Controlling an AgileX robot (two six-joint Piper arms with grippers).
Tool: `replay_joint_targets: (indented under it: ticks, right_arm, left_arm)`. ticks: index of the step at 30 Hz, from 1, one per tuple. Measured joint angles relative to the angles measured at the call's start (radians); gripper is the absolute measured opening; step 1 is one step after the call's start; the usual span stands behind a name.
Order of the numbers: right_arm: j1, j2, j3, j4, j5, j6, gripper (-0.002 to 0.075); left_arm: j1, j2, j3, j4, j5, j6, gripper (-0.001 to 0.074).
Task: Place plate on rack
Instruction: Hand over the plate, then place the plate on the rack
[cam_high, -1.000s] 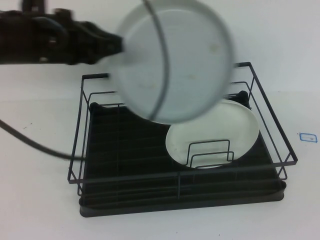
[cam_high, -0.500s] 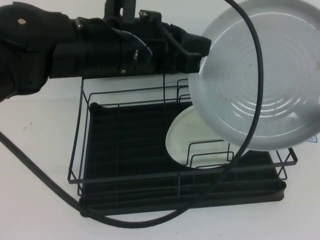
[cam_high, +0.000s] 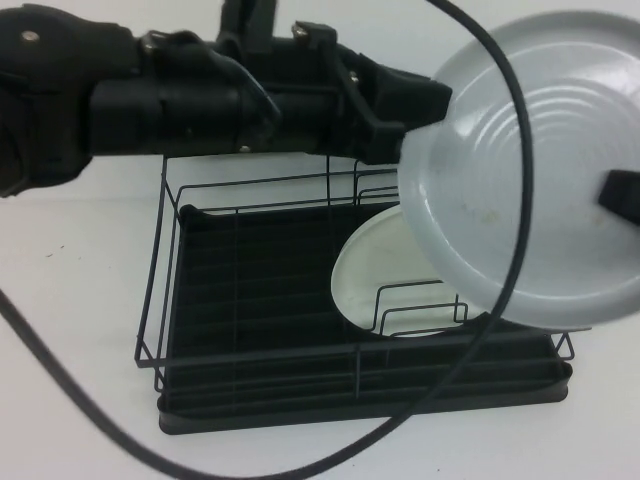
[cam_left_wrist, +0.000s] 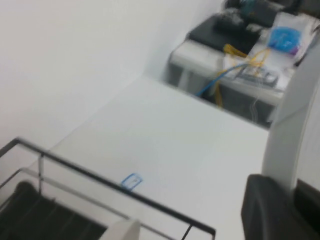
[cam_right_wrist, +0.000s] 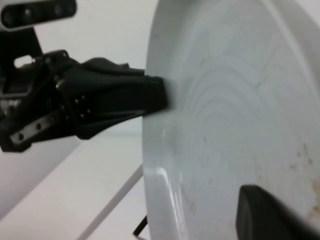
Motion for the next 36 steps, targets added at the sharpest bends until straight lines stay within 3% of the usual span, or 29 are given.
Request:
replay_joint_targets:
  ticks: [1, 2, 4, 11, 15, 18, 20, 22, 28, 36]
  right_arm:
    - [0.0, 0.003, -0.014, -0.004, 0.008, -0.025, 0.0167]
    - [-0.001, 0.003, -0.026, -0.008, 0.008, -0.052, 0.0167]
    - [-0.004, 0.003, -0.062, -0.016, 0.015, -0.118, 0.0167]
    - [0.0, -0.007, -0.238, -0.125, 0.029, -0.24, 0.0165]
    - [0.0, -0.007, -0.304, -0.358, -0.103, -0.261, 0.0164]
    - [0.0, 0.002, -0.318, -0.469, -0.156, -0.261, 0.0163]
    - [0.0, 0.002, -0.322, -0.486, -0.15, -0.261, 0.0163]
    - [0.012, 0.002, -0.324, -0.494, -0.136, -0.261, 0.0162]
    - [0.134, 0.002, -0.326, -0.583, -0.132, -0.259, 0.0162]
    - [0.327, 0.004, -0.362, -0.813, -0.207, -0.262, 0.0162]
  left_arm:
    - [0.007, -0.003, 0.0, -0.021, 0.132, 0.073, 0.0063]
    - [0.01, -0.009, 0.0, -0.04, 0.038, 0.068, 0.0044]
    - [0.012, -0.036, 0.0, -0.056, 0.062, 0.127, 0.0104]
    - [0.018, -0.181, 0.0, -0.013, 0.101, 0.165, 0.0481]
    - [0.02, -0.33, 0.0, 0.127, 0.131, 0.163, 0.0419]
    - [0.018, -0.429, 0.0, 0.379, 0.091, 0.083, 0.0272]
    - [0.018, -0.482, 0.0, 0.551, 0.071, 0.001, 0.0129]
    - [0.018, -0.524, 0.0, 0.686, 0.071, -0.09, 0.0055]
    - [0.018, -0.687, 0.078, 0.993, 0.045, -0.323, 0.0006]
    - [0.018, -0.977, 0.481, 1.348, -0.146, -0.62, 0.0001]
